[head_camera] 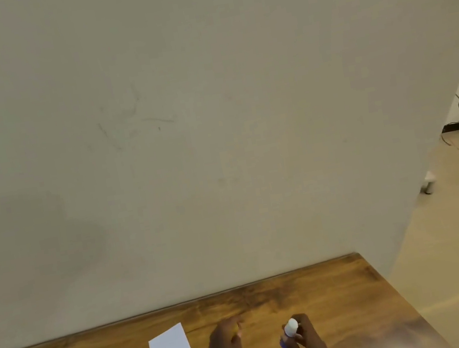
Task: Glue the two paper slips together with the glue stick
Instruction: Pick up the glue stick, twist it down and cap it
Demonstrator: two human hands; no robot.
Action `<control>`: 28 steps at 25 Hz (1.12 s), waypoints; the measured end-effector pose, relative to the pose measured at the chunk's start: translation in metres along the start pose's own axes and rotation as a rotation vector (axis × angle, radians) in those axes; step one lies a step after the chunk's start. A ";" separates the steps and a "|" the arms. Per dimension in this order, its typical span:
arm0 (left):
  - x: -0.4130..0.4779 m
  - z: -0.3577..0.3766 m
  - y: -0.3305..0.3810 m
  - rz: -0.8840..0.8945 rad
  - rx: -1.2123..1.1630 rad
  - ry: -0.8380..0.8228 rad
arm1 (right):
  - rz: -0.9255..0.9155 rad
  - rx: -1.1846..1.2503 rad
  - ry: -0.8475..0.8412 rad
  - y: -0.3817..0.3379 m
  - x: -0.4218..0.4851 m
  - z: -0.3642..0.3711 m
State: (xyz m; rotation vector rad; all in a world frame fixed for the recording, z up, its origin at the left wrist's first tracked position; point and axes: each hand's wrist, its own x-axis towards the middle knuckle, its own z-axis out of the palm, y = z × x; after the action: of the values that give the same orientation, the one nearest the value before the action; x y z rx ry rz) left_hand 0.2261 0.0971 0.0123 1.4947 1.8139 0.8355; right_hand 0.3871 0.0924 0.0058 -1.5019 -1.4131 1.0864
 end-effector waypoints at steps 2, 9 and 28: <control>0.001 -0.041 0.022 0.094 -0.105 0.083 | -0.131 0.036 0.010 -0.040 -0.007 0.004; -0.045 -0.175 0.127 0.333 -0.499 0.104 | -0.501 0.233 0.062 -0.202 -0.042 0.025; -0.122 -0.274 0.180 0.437 -0.583 0.186 | -0.642 0.416 -0.020 -0.314 -0.100 0.048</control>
State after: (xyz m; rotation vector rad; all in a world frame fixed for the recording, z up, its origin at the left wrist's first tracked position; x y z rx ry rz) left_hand 0.1309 -0.0167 0.3291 1.4569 1.2006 1.6009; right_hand 0.2395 0.0140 0.2934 -0.6700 -1.4263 0.9048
